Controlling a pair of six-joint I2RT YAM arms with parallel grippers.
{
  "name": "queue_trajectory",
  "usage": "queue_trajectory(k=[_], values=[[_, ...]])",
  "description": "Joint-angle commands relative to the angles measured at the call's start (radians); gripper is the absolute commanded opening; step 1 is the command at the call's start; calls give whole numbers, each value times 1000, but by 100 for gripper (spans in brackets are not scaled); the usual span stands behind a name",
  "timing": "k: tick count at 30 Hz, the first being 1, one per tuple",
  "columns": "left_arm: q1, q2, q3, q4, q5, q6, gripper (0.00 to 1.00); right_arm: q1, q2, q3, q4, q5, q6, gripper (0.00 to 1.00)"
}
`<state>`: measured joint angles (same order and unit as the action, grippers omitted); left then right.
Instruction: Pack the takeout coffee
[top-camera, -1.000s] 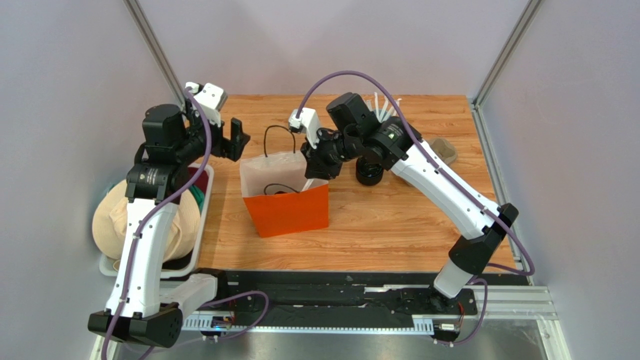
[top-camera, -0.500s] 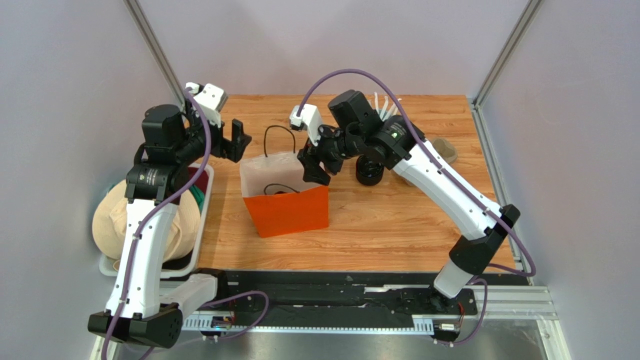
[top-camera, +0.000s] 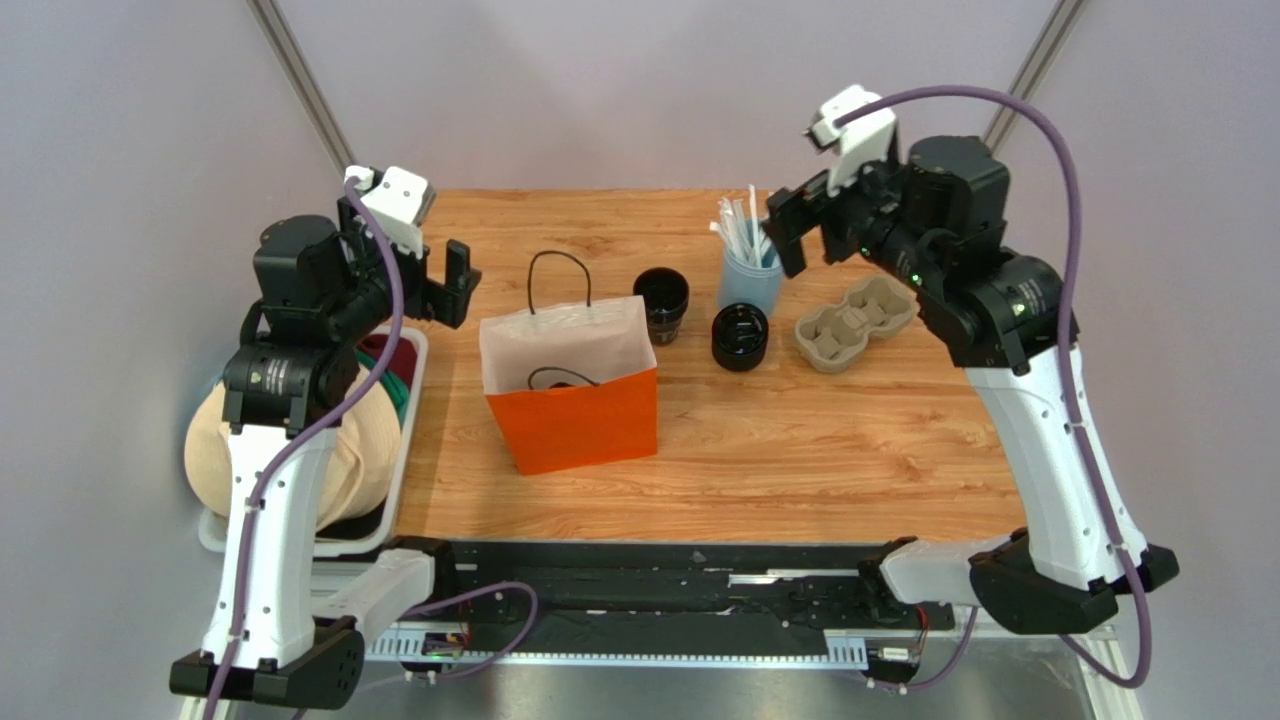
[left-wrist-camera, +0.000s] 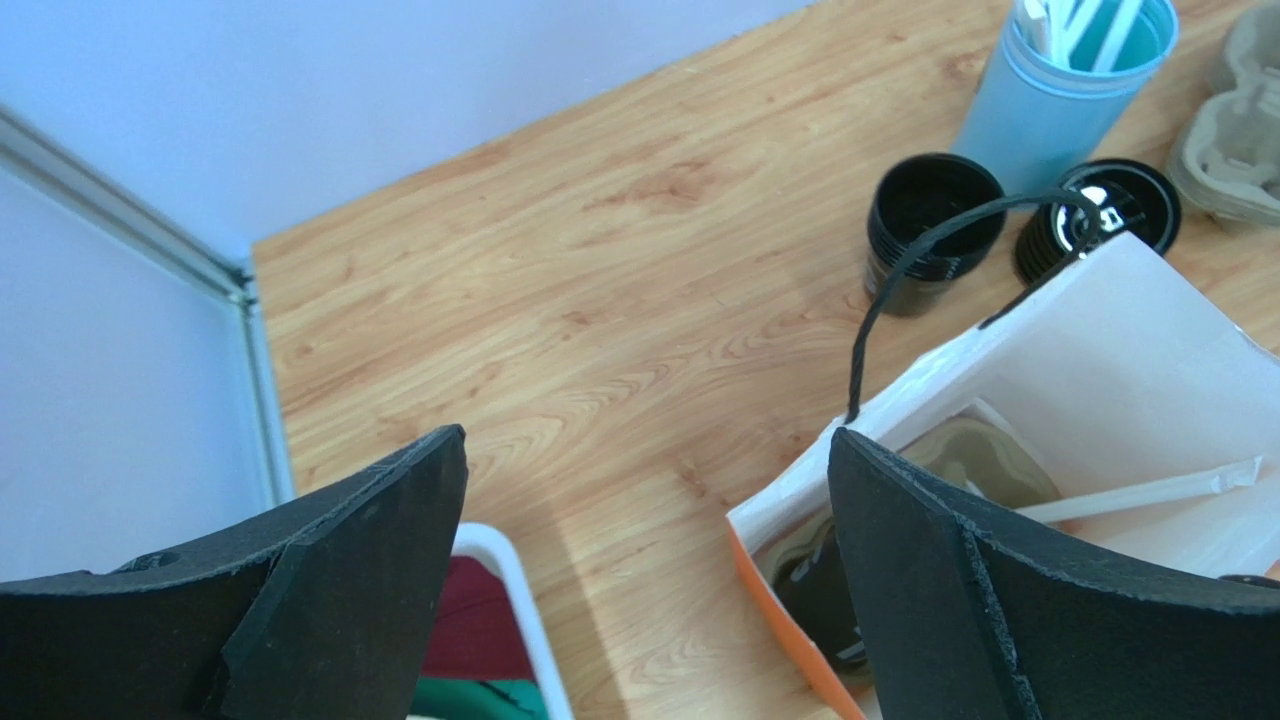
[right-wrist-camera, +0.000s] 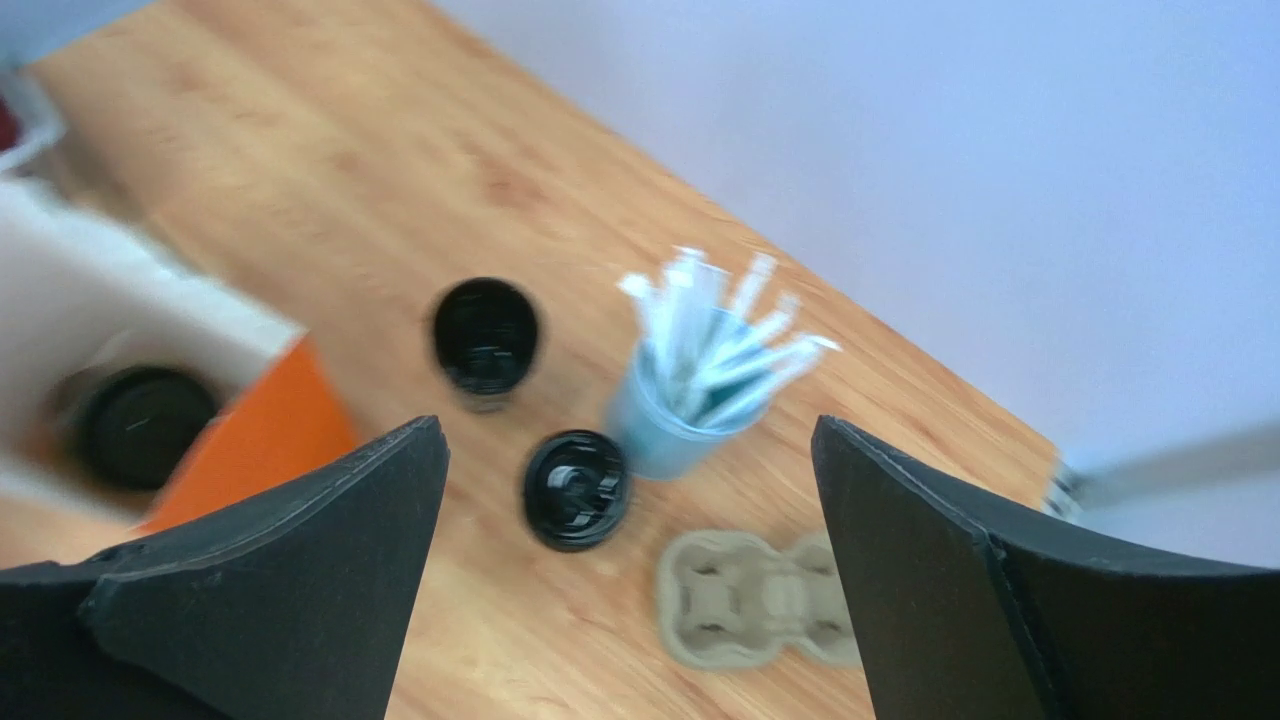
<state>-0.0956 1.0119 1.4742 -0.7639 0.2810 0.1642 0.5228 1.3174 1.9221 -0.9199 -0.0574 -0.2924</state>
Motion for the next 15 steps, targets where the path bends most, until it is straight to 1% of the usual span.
queue_trajectory(k=[1, 4, 5, 8, 11, 15], values=[[13, -39, 75, -46, -103, 40, 99, -147, -46, -76, 148, 152, 26, 99], [28, -52, 130, -78, -153, 47, 99, -188, -110, -159, 232, 264, -14, 99], [40, -55, 164, -93, -167, 51, 99, -193, -118, -163, 236, 319, -19, 99], [60, -64, 233, -127, -227, 44, 99, -204, -151, -182, 251, 414, -34, 99], [86, -78, 282, -153, -252, 37, 99, -221, -185, -189, 254, 479, -40, 99], [89, -90, 325, -169, -278, 32, 99, -242, -211, -183, 253, 539, -42, 99]])
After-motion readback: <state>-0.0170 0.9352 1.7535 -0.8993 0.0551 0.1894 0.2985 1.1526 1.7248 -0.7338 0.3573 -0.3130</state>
